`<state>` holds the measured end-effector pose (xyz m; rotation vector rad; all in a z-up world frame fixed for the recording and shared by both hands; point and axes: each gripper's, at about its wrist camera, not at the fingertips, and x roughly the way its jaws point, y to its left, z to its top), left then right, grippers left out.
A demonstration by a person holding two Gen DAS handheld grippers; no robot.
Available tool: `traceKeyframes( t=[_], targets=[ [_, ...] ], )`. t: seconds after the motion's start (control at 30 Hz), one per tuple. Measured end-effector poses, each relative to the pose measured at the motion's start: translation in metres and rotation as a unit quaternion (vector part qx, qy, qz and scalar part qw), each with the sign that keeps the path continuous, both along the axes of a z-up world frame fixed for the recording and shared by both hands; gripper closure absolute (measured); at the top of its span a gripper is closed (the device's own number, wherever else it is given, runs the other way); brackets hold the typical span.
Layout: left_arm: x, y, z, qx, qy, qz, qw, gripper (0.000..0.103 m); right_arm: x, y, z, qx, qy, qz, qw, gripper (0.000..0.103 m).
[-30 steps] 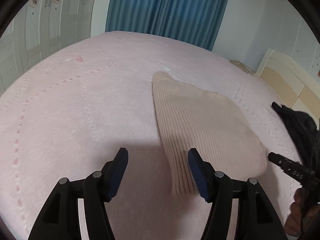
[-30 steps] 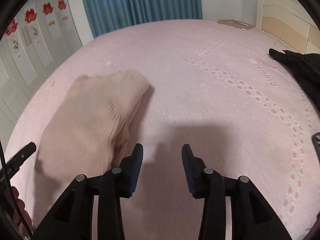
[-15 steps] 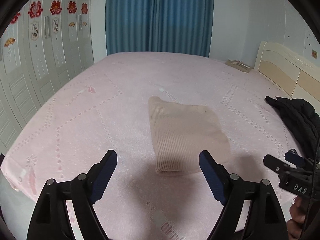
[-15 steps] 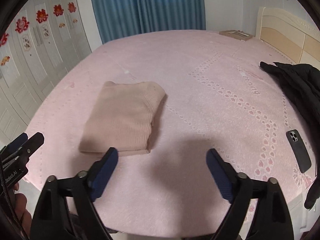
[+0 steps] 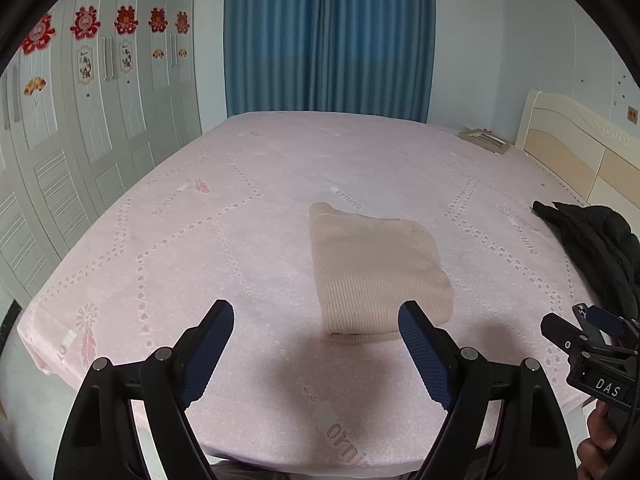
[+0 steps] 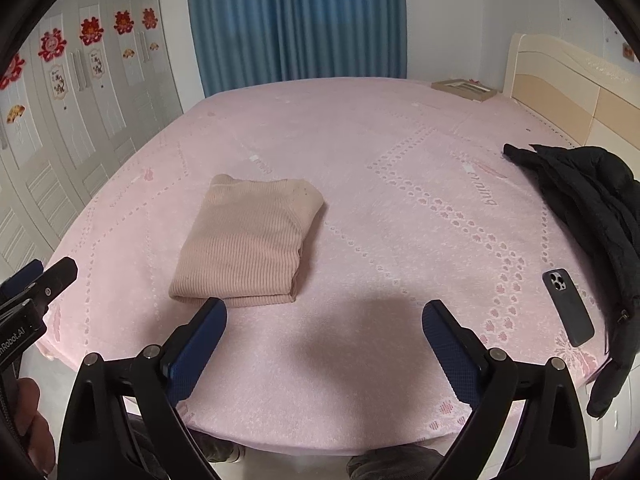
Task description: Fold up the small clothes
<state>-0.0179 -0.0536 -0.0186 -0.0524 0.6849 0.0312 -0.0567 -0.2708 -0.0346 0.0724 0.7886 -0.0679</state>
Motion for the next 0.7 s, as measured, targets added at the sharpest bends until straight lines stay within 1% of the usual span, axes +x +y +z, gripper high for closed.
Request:
traceKeyframes(
  t=[0.7],
  targets=[
    [-0.0033, -0.0047, 0.0037, -0.001, -0.005, -0.004, 1.0000, 0.019, -0.0098, 0.0013, 0.0076, 0.000, -0.004, 0.000, 1.000, 0.006]
  ],
)
